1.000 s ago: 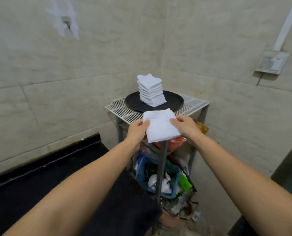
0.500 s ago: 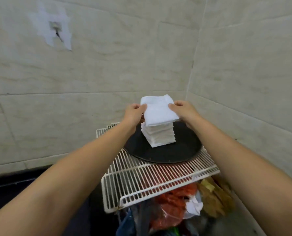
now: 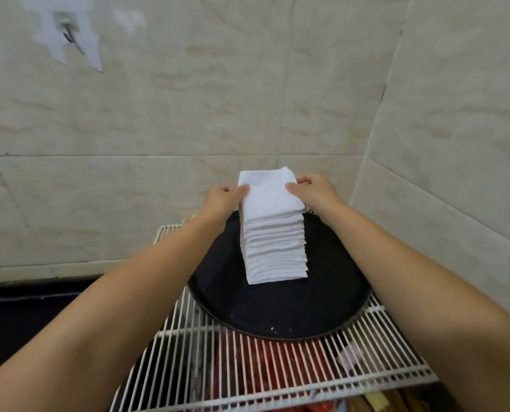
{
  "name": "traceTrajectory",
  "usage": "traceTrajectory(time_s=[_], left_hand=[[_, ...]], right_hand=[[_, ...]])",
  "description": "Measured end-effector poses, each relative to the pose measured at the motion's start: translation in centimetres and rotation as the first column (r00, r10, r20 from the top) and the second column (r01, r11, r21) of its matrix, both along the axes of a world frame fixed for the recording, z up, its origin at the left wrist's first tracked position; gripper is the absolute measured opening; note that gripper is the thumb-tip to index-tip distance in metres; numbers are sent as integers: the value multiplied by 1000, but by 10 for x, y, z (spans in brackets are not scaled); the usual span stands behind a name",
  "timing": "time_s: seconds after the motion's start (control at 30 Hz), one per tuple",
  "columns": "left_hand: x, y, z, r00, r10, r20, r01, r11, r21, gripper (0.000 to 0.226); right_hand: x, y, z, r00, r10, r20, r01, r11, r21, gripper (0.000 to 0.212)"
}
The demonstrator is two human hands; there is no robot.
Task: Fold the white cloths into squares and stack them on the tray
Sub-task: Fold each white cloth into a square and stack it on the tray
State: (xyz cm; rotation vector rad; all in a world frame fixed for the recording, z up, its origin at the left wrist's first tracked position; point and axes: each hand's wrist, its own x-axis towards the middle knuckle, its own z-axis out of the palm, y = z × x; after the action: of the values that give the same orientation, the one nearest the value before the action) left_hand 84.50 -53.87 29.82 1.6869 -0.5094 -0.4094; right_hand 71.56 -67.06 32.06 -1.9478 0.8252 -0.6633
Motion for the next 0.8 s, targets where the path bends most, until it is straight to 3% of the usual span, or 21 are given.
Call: traceTrajectory(time_s=[0.07,0.13,0.23,0.33,0.5,0.8], left_hand=[[-1,1,-5,999,23,-44,-24,999,-25,39],[-1,2,-5,988,40,-149,-49,997,-57,34],[-5,3,-1,931,-21,-364,-15,996,-93,63],[-9,-2,2,875,-134,-465,91,989,-113,53],[-18,-10,3,815,-263,-517,218,965,-146,77],[-30,-11,8,851,-180,-493,193,981,-25,74]], right_hand=[[-1,-3,0,999,-10,40,9,1000,25,12],[0,-9,-1,996,-18,83,9,994,109,27],[3,-11,-3,992,30,126,-72,936,344,54],[7,-12,-12,984,82,157,-149,862,485,42],[16,-2,-17,963,106,247,-231,798,557,54],[2,8,-14,943,162,292,-310,749,586,40]])
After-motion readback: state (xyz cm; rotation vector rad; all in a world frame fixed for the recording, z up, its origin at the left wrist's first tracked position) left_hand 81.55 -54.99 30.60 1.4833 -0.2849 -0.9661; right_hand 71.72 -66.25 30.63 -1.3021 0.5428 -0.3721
